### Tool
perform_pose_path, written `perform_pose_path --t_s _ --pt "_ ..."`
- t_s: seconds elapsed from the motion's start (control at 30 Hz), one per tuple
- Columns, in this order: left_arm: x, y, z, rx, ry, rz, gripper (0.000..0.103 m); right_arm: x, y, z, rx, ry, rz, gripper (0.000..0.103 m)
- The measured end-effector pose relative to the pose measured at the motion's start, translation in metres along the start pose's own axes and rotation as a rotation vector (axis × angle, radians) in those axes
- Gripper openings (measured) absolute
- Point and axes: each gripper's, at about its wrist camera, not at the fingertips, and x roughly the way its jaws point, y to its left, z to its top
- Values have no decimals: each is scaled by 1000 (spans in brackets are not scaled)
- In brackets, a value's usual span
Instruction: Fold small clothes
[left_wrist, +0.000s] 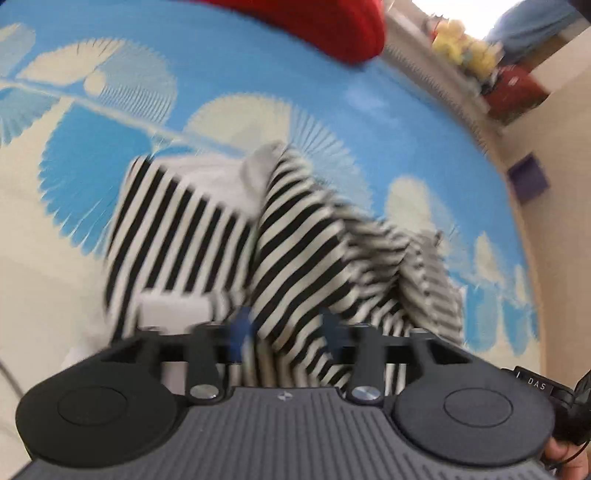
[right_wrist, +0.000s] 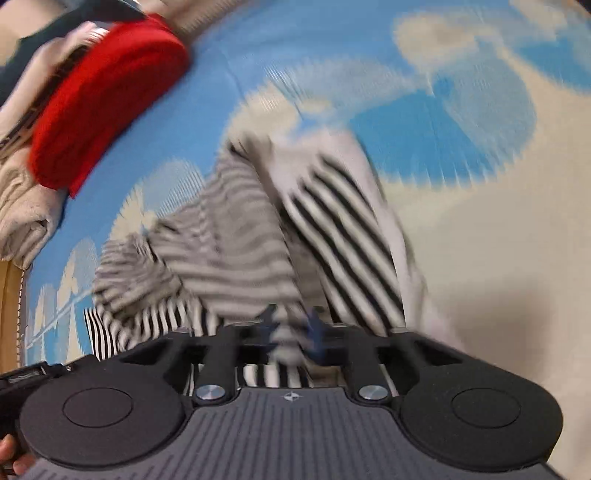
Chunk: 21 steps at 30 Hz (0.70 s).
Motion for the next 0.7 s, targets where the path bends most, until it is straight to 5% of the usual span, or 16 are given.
perform_pose_path --t_s 0.27,0.33,0.37,0.4,0.43,0.47,0.6,0.7 --pt "17 -18 6 -93 -91 -103 57 35 -10 8 -12 34 -46 50" --pt "27 -26 5 -74 -65 -80 56 44 -8 4 -20 65 -31 37" --pt "33 -31 3 -47 -39 -43 49 46 -6 4 -18 72 -14 22" --pt "37 -36 1 -15 -21 -14 18 46 -4 4 -18 72 15 15" --pt "39 -37 0 9 -19 7 0 43 -2 5 -18 59 43 3" --pt "36 -38 -1 20 -35 29 1 37 -1 7 -6 30 68 2" --pt "-24 -38 17 56 -249 8 1 -14 -14 24 164 -239 241 1" --pt "-70 -31 27 58 -398 -45 1 -32 -28 29 246 -302 219 1"
